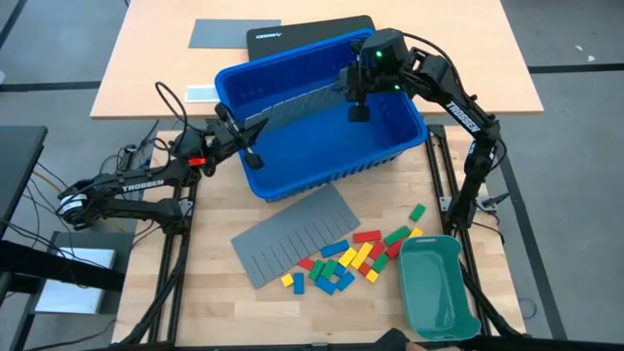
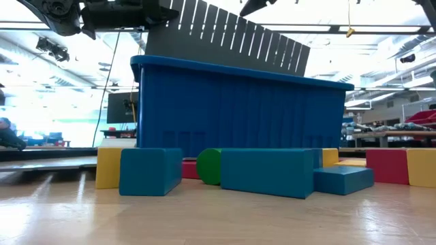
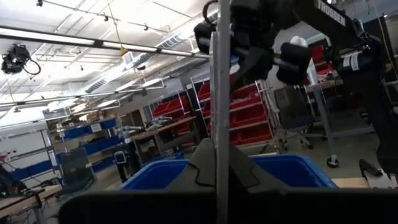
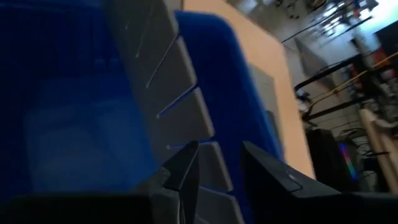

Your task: Sort Items/Unsort Items

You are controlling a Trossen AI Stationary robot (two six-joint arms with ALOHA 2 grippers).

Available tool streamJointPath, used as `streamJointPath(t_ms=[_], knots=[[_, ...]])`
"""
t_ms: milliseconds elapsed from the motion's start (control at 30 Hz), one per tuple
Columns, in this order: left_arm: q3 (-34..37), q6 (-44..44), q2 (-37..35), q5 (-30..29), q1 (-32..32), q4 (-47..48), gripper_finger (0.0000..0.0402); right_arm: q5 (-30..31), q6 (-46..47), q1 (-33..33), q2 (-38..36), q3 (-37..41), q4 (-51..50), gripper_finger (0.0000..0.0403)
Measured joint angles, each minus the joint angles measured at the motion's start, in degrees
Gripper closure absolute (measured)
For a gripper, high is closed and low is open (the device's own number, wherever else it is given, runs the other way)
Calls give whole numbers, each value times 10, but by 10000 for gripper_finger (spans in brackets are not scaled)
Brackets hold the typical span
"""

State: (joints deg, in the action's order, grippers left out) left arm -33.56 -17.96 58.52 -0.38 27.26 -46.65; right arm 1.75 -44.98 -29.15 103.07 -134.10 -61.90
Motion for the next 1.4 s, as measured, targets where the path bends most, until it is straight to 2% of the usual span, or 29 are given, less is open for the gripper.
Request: streamJointPath(t_ms=[233, 467, 767, 1133, 1400], knots=[[0, 0, 0, 0, 0, 0, 400, -14, -16, -14, 16, 0, -11, 305], [0, -12, 0, -8, 1, 2, 400, -17, -37, -18, 27, 0, -19, 392], [0, -12, 0, -24, 0, 4, 386, -14, -42, -20, 29, 0, -19, 398], [-1, -31, -1, -49, 0, 34, 303, -12, -35, -25, 29, 0, -18, 401], [-1, -58, -2, -120, 0, 109, 259, -12, -33, -29, 29, 0, -15, 402]])
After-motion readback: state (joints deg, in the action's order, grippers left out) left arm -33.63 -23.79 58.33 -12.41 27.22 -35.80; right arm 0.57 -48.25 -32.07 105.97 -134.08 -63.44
